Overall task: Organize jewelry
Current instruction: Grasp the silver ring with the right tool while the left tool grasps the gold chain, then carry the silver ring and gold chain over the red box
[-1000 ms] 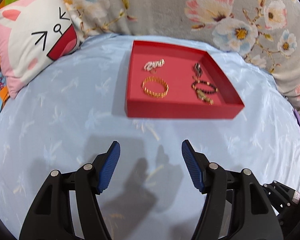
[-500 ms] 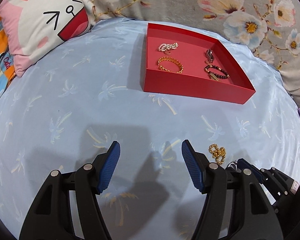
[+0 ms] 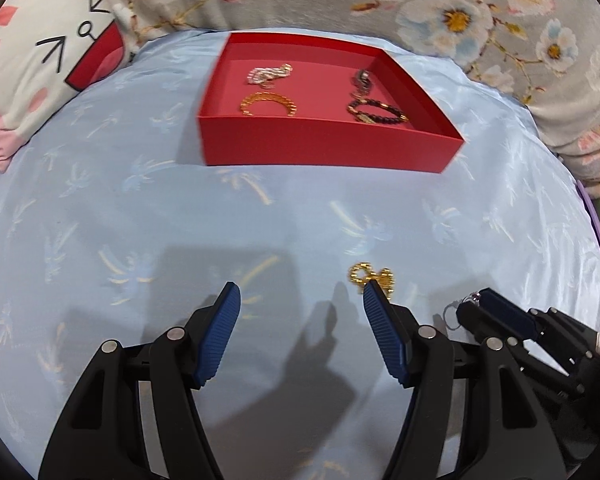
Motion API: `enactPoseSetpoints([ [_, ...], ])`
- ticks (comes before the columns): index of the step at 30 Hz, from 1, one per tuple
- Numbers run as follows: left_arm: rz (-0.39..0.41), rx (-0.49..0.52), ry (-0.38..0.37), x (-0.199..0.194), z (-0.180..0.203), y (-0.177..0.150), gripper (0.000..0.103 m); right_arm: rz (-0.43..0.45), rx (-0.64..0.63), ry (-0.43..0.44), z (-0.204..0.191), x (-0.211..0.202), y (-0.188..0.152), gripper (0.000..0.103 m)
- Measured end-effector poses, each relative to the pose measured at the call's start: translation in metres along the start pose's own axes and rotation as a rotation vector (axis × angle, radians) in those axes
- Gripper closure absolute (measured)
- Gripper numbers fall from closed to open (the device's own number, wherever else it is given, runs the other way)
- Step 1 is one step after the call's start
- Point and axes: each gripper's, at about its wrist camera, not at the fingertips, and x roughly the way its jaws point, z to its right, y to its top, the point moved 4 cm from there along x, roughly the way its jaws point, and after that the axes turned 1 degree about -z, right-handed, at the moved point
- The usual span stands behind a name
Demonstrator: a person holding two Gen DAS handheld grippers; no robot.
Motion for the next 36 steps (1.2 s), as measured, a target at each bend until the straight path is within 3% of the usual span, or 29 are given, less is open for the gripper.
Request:
enactPoseSetpoints([
  [5, -0.014, 0.042, -0.024, 0.014, 0.023, 0.0, 0.043, 0.003, 0.053, -0.003, 0.018, -0.008, -0.002, 0.083],
  [10, 0.0, 0.088, 0.009, 0.023, 0.036, 0.001, 0.05, 0.003, 0.066, -0.004, 0.025, -0.01, -0.005, 0.082],
  [16, 0.038, 0.152, 0.087, 0.026, 0.044, 0.002, 0.07, 0.007, 0.075, 0.004, 0.027, -0.011, -0.004, 0.082],
  [23, 0.055, 0.193, 0.101, 0.025, 0.049, -0.002, 0.092, 0.008, 0.077, 0.006, 0.027, -0.011, -0.004, 0.082],
  [36, 0.055, 0.132, 0.028, -0.005, 0.042, -0.01, 0.097, 0.058, 0.064, 0.01, 0.017, -0.045, -0.006, 0.082],
])
